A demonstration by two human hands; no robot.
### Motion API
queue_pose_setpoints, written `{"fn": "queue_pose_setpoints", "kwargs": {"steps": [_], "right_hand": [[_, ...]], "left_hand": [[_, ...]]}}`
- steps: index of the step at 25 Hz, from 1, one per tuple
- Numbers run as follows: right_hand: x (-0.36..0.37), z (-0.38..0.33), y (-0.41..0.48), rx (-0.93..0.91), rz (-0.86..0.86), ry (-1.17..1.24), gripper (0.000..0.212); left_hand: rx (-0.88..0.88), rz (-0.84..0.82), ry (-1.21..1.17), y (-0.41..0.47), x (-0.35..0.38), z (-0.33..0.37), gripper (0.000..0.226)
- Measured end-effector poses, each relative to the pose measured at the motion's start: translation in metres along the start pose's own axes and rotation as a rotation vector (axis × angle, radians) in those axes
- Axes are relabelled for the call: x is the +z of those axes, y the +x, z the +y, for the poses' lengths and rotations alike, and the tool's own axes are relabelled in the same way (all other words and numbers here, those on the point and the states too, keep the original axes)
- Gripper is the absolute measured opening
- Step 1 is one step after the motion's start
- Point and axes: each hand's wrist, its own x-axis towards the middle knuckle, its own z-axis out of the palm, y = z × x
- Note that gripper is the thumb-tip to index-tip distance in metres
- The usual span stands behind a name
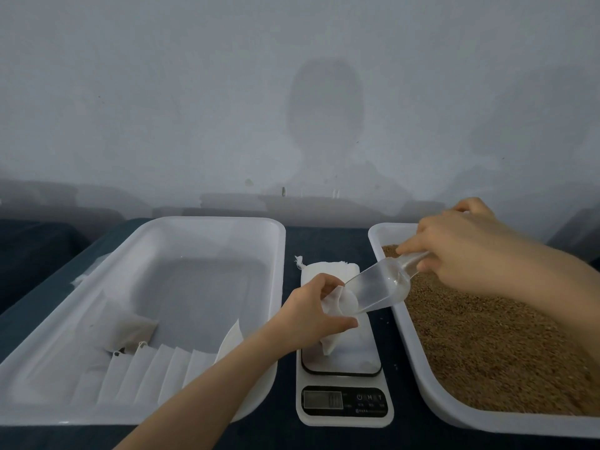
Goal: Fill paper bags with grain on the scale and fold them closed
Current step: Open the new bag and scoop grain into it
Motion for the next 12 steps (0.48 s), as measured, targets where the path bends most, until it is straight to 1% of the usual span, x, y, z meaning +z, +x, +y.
{"fn": "queue_pose_setpoints", "kwargs": {"steps": [3,5,6,8,10,12], "right_hand": [[0.006,0.010,-0.007,0.056,-0.035,0.159,0.026],[0.015,0.022,-0.013,0.098,-0.056,0.243,0.029],[0.021,0.030,-0.016,0.123,-0.052,0.296,0.030],[0.032,0.045,-0.023,0.229,0.015,0.410,0.032],[0.047,0.056,-0.032,0.367,0.076,0.380,0.034],[0.070,0.060,-0.040,0.476,0.065,0.234,0.032]], "left_hand": [[0.000,-0.006,-0.013,0.000,-0.001,0.000,0.057],[-0.008,-0.014,-0.022,-0.001,-0.001,0.001,0.055],[-0.012,-0.017,-0.020,-0.001,-0.001,0.001,0.055],[-0.016,-0.018,-0.010,-0.001,-0.001,0.001,0.056],[-0.013,-0.013,-0.005,-0.001,-0.001,0.001,0.056],[-0.011,-0.016,-0.004,-0.001,-0.001,0.000,0.056]]}}
